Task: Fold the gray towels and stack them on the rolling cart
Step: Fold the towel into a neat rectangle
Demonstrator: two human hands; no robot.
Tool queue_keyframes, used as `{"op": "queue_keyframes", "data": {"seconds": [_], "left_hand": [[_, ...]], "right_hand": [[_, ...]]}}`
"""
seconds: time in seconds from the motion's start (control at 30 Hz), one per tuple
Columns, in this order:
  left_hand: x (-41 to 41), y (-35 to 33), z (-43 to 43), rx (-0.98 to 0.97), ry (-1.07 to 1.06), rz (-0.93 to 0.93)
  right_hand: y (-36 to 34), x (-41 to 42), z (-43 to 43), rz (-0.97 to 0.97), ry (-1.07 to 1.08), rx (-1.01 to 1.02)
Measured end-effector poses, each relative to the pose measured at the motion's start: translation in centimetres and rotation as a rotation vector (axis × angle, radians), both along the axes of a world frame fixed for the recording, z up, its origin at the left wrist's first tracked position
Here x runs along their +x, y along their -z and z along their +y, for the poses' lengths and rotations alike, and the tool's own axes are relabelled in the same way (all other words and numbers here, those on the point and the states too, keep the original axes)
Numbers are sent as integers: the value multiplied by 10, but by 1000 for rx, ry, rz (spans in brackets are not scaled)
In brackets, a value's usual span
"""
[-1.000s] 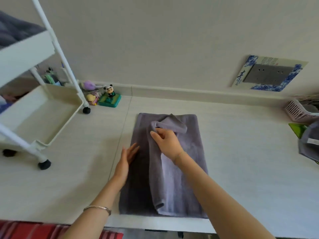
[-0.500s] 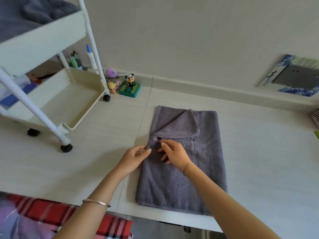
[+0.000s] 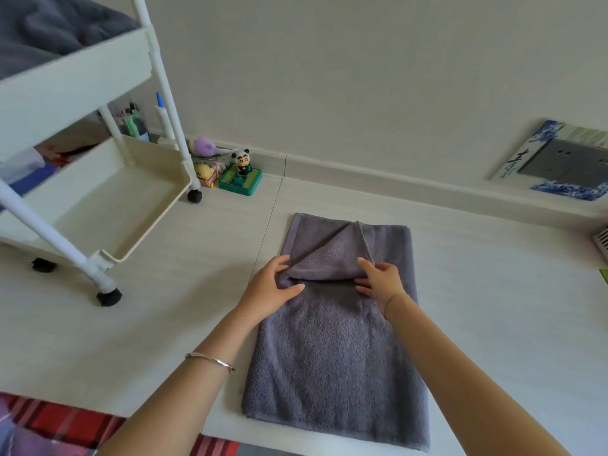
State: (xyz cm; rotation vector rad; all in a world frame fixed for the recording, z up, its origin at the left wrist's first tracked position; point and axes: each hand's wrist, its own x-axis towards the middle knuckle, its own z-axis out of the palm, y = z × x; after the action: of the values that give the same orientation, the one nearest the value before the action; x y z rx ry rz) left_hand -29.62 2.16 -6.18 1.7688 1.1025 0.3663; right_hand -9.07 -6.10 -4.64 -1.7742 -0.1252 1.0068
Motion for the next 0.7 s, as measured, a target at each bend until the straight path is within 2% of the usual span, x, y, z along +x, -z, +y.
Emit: {"op": "queue_keyframes", "data": {"seconds": [0.1, 0.23, 0.3, 0.37, 0.47, 0.6, 0.7], "left_hand": [[4, 3, 5, 119, 29, 46], [16, 4, 18, 149, -57, 60], [24, 5, 26, 210, -141, 137], [31, 6, 28, 381, -164, 248], [53, 6, 26, 602, 7, 306], [94, 21, 24, 632, 269, 498], [112, 36, 28, 626, 199, 582]], "right_hand": [[-20, 5, 25, 174, -66, 90], [-46, 4, 69, 65, -179, 379], [-41, 2, 79, -124, -247, 323], [-25, 1, 76, -324, -277, 259], [2, -2, 61, -500, -269, 273], [28, 4, 47, -759, -356, 227], [48, 29, 36, -1090, -614, -18]]}}
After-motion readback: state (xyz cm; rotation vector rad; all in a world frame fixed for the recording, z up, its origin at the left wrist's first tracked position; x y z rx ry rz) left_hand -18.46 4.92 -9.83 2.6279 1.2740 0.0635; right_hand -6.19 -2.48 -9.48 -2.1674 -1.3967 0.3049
